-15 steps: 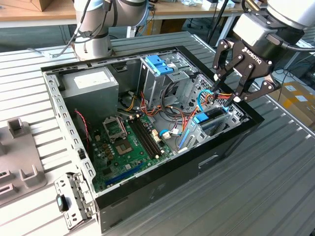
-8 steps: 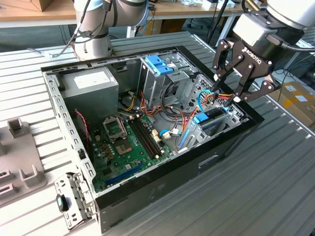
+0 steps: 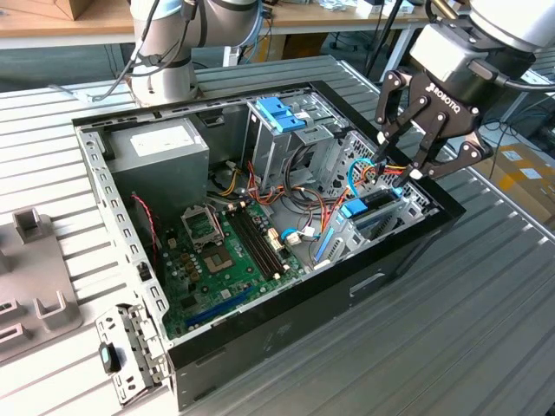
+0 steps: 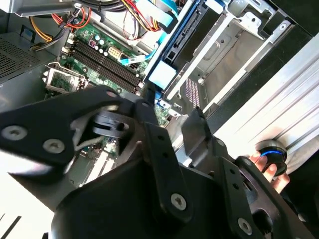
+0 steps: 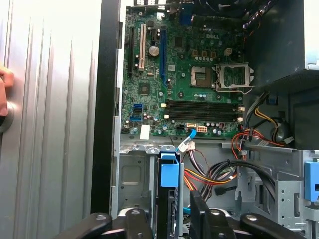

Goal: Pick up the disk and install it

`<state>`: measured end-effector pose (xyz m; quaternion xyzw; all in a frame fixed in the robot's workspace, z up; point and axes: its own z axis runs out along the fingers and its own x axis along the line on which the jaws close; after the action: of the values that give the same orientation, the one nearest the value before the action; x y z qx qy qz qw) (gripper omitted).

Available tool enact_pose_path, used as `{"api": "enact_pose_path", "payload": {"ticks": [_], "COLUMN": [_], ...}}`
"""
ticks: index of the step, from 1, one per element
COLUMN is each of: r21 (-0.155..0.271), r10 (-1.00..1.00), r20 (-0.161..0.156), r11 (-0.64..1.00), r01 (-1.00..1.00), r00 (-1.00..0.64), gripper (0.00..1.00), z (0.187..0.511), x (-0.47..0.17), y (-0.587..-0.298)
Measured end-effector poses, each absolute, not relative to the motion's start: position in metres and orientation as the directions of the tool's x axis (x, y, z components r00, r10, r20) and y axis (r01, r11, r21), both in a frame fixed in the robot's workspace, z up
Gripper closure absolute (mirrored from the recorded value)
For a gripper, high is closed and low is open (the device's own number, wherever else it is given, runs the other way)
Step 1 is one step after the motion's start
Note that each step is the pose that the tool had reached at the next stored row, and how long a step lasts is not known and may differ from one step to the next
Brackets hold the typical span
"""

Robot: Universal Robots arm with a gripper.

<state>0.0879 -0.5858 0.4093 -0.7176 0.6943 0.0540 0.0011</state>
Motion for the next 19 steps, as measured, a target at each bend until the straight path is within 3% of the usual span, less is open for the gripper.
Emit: {"api": "enact_pose_path", "payload": {"ticks": [2, 3, 6, 19], "r21": [0.073, 0.073, 0.073, 0.073], "r10": [-0.996, -0.996, -0.996, -0.996], "r20": [-0.079, -0.079, -0.079, -0.08], "r11": [-0.036, -0.036, -0.036, -0.036], "r01": [-0.997, -0.997, -0.997, -0.997], "r00": [0.03, 0.03, 0.03, 0.03], "gripper": [0.7, 0.7, 0.88, 0.89], "z": [0.4093, 0.4093, 0.4093, 0.4113], "x": [0.0879, 0.0879, 0.0879, 0.0879], "y": [-0.5858, -0.5858, -0.5858, -0.586]}}
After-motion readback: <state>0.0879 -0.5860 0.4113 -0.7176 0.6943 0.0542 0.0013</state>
